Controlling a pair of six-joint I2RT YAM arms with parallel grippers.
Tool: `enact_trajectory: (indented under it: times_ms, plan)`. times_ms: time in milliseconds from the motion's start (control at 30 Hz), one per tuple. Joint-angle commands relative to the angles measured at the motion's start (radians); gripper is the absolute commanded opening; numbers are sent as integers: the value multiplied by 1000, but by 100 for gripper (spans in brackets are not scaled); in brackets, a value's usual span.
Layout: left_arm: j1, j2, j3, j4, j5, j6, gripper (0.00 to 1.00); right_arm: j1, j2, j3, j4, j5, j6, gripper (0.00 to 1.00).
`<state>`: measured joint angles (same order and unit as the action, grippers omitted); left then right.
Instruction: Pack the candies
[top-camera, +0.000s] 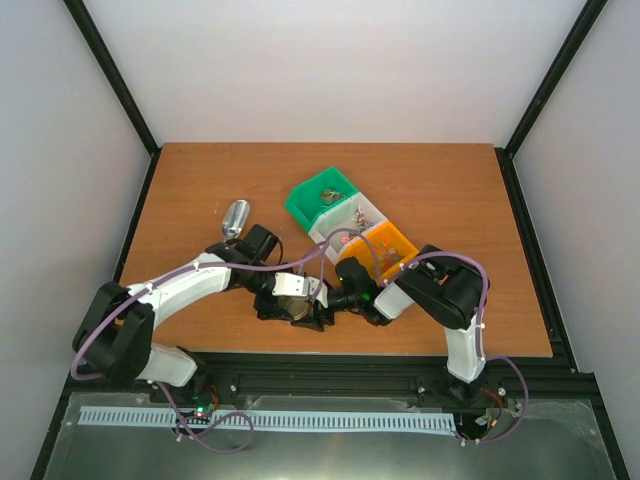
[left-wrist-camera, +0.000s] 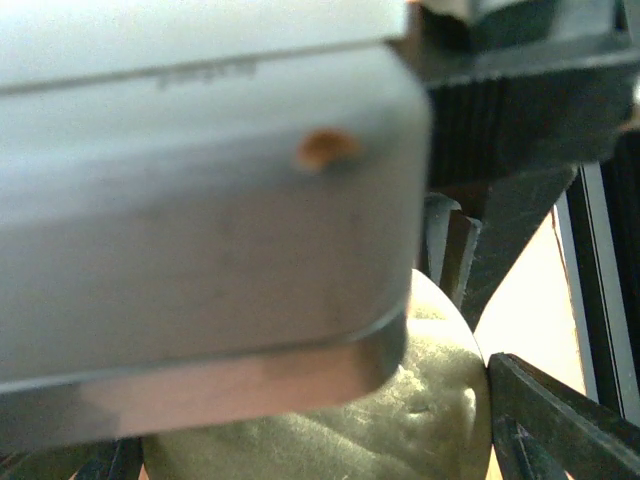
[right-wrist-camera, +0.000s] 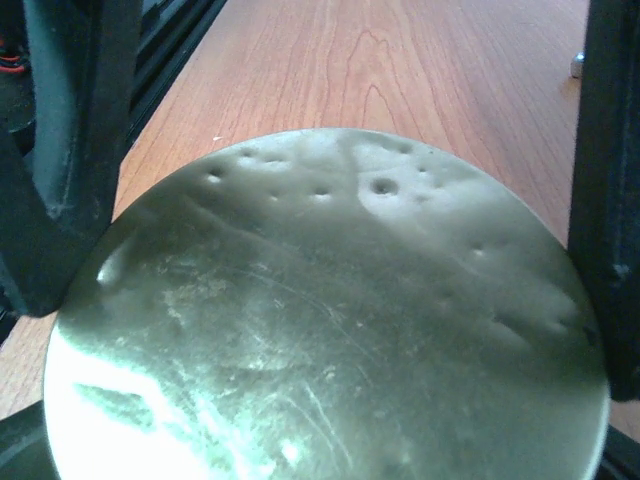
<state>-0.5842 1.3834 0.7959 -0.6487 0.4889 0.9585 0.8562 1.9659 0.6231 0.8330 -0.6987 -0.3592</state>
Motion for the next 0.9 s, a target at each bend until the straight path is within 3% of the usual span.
enact_trajectory:
  times_ms: [0, 167, 433, 867]
  plan:
    - [-1, 37, 44, -94, 23, 171, 87, -12, 18, -4, -134, -18, -46, 43]
    - [-2, -1, 66, -46, 11, -51, 100, -13, 27, -4, -105, 11, 12, 43]
    - [-4, -163, -79, 91, -132, -371, 100, -16, 36, -19, -65, 100, 40, 43]
    - [-60, -109, -94, 232, -260, -628, 100, -16, 51, -3, -37, 187, 137, 44]
